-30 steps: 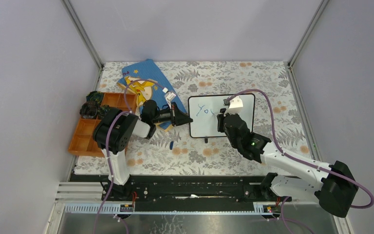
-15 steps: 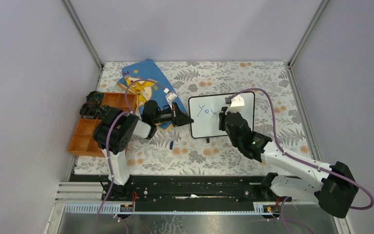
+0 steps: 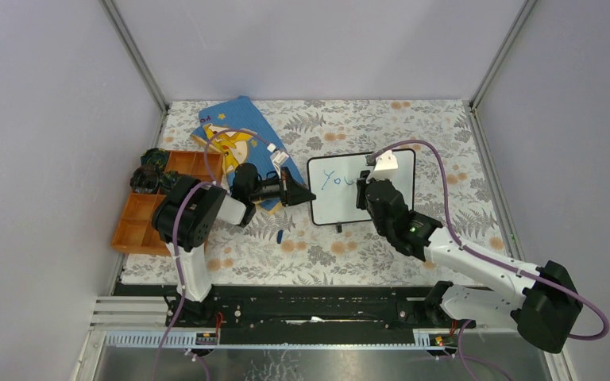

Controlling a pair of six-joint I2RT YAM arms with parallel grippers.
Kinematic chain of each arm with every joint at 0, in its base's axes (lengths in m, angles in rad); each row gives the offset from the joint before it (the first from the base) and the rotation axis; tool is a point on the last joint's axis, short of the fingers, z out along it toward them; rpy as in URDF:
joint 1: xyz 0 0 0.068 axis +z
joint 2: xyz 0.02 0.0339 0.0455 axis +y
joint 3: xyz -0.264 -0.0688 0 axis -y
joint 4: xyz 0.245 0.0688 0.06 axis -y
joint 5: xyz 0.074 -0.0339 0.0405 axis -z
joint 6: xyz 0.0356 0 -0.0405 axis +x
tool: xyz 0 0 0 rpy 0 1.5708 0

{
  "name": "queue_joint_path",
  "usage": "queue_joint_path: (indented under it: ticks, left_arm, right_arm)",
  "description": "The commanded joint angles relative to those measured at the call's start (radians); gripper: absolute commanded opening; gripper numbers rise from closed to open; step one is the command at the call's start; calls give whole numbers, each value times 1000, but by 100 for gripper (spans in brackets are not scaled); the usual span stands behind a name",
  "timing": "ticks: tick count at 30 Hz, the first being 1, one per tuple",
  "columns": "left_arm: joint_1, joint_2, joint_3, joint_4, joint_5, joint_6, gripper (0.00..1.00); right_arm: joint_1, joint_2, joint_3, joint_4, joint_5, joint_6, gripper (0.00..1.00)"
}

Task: Write a sentence on the whiteboard

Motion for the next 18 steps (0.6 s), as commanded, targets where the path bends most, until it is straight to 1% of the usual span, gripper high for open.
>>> queue_joint_path:
  ticks: [1, 18]
  left_arm:
    - [-8, -14, -6, -66, -14, 39, 0]
    - [-12, -18, -4, -87, -15, 52, 0]
  right_arm:
    - [-18, 11, 50, 46, 33, -18, 0]
    - [-23, 6, 65, 57, 35, -32, 0]
